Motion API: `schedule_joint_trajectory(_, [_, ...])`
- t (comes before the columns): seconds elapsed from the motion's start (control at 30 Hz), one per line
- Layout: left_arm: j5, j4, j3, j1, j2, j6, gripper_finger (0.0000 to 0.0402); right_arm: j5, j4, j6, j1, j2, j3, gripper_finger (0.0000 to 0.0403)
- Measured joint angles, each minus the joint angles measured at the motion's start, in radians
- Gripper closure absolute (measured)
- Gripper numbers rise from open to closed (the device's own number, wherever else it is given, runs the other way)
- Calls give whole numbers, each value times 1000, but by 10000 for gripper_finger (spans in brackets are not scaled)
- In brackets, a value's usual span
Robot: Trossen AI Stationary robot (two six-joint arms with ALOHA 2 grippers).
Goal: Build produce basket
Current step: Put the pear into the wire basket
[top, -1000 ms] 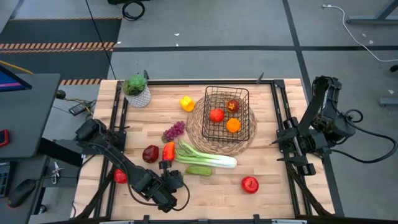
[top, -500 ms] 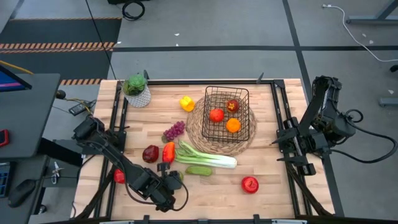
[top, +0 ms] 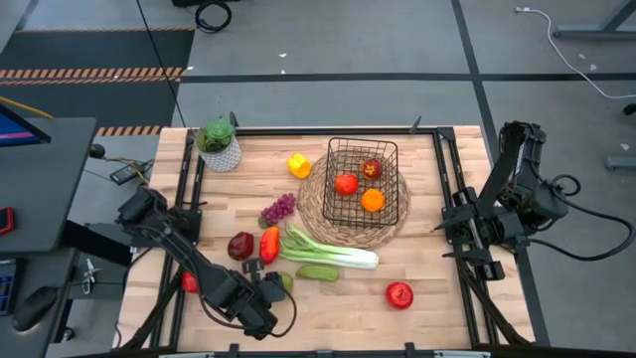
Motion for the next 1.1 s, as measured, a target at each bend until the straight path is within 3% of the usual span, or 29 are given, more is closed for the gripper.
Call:
schedule_joint_trajectory(0.2, [0,-13,-3,22,24,-116,359,-1,1,0,0,0,0,156])
schedule_joint_trajectory(0.57, [-2,28,-3,33,24,-53,266,-11,1,0,0,0,0,156])
schedule_joint_trajectory(1.1, [-40,35,-3,32,63,42,303,-19,1,0,0,0,0,156])
